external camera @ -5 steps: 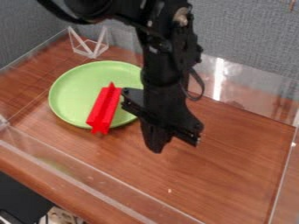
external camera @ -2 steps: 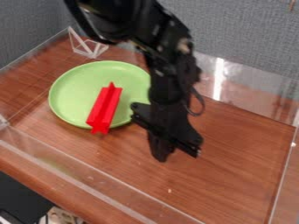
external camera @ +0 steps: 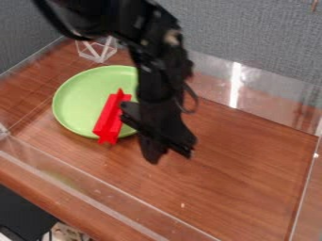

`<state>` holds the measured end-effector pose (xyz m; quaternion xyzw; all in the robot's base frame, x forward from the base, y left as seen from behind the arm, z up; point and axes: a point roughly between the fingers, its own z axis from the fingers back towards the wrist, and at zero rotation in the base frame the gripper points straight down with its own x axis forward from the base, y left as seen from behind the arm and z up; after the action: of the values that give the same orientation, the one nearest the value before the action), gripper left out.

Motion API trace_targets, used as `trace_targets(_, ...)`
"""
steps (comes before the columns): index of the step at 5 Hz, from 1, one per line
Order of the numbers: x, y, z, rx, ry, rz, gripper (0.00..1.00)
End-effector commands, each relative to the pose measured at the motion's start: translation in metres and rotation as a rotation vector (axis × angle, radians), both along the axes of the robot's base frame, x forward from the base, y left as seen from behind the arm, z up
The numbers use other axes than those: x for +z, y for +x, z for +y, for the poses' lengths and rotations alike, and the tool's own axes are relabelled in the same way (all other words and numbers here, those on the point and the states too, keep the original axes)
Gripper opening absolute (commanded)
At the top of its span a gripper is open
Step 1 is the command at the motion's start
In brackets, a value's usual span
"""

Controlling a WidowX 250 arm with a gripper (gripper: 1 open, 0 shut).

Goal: Put the red object on the right side

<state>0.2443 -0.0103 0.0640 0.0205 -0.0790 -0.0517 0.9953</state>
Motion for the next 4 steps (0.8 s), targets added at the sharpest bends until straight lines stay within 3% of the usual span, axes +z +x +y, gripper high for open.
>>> trace_targets(1,0.010,0.007,-0.023,0.035,-0.002,-0.045,0.00)
trace_targets(2,0.010,0.011,-0.033,0.088,-0.003,-0.053,0.00)
trace_targets(3,0.022,-0.001,0.001,0.052,0.007,-0.064,0.00)
trace_targets(4,0.026,-0.004,0.002,0.008,0.005,-0.072,0.00)
